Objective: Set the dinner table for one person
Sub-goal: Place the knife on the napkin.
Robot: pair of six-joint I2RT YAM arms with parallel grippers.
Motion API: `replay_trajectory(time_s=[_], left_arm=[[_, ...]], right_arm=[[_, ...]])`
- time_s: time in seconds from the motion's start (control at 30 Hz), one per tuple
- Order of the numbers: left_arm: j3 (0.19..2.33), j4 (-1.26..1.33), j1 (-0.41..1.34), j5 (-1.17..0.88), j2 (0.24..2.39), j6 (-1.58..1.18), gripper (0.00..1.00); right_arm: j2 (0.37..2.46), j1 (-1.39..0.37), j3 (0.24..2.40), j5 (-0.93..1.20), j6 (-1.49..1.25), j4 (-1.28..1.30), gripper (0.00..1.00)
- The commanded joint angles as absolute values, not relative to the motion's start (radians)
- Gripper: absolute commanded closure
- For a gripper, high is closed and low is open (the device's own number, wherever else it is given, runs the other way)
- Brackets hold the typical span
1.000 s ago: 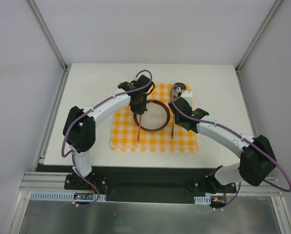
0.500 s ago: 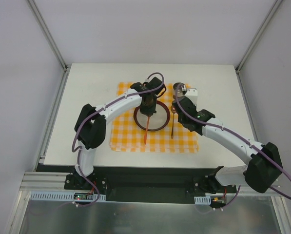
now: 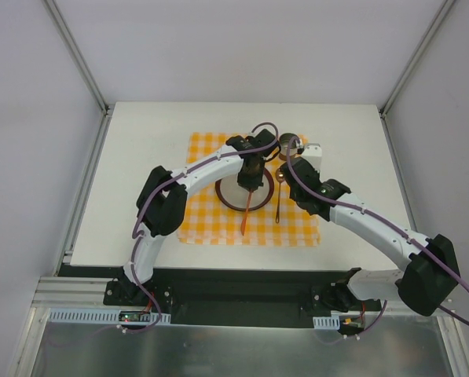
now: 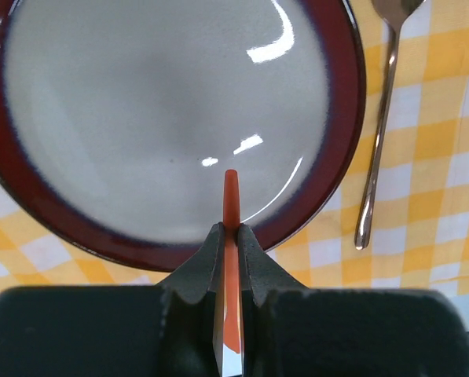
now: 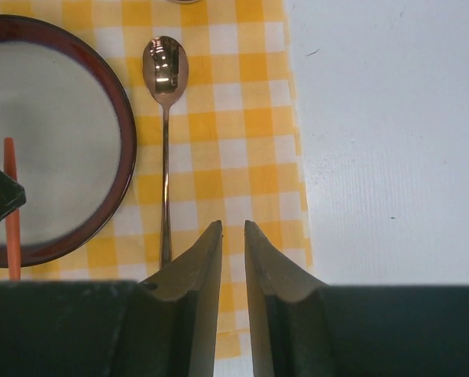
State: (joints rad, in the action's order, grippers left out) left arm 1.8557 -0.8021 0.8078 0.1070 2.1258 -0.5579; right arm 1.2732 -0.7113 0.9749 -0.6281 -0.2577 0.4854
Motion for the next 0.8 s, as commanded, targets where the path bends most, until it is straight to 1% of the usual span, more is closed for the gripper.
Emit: replay_trajectory(time_s=[0.0,0.77], left_arm=[[1.916,-0.828,0.833,0.08,2.161,-0.543,1.0],[1.97,-0.83,0.85,0.041,2.241,-0.52,1.0]], right_arm=[[1.241,-0.716,0.973,-0.661,-0.264,0.502,0.79],[1.247,-0.715,0.973,-0.663,-0.265,0.502,0.79]])
